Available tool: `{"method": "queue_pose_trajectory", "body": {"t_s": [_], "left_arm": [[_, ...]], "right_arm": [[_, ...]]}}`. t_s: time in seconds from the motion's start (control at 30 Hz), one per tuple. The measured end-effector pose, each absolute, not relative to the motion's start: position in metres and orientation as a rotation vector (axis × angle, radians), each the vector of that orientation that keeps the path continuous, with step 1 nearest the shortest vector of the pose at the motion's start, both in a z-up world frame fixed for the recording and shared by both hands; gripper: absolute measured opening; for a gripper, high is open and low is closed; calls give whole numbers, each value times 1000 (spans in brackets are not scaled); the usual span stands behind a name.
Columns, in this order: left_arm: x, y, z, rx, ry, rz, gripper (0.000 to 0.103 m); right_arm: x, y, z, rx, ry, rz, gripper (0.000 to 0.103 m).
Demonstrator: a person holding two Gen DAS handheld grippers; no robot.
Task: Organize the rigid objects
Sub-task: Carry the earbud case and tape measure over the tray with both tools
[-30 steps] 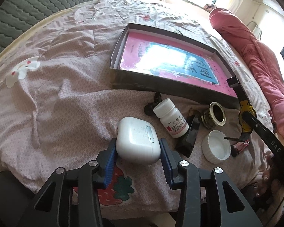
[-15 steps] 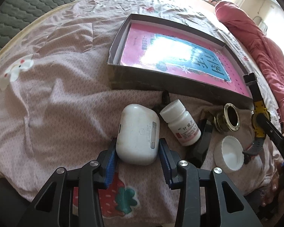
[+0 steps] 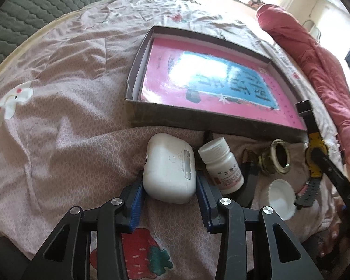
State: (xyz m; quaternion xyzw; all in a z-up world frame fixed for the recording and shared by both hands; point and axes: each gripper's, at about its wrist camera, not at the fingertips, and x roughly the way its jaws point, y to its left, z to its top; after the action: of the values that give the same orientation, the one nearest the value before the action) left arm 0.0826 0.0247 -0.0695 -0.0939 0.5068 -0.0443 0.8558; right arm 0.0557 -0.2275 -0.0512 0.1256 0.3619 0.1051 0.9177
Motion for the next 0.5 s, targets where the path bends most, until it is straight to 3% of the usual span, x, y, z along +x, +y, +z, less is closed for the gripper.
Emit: {"method": "queue_pose_trajectory", "body": {"t_s": [0.5], "left_arm": [[66, 18, -27, -200, 957, -168, 42]], "right_arm": [[44, -228, -36, 273, 674, 241, 18]]}}
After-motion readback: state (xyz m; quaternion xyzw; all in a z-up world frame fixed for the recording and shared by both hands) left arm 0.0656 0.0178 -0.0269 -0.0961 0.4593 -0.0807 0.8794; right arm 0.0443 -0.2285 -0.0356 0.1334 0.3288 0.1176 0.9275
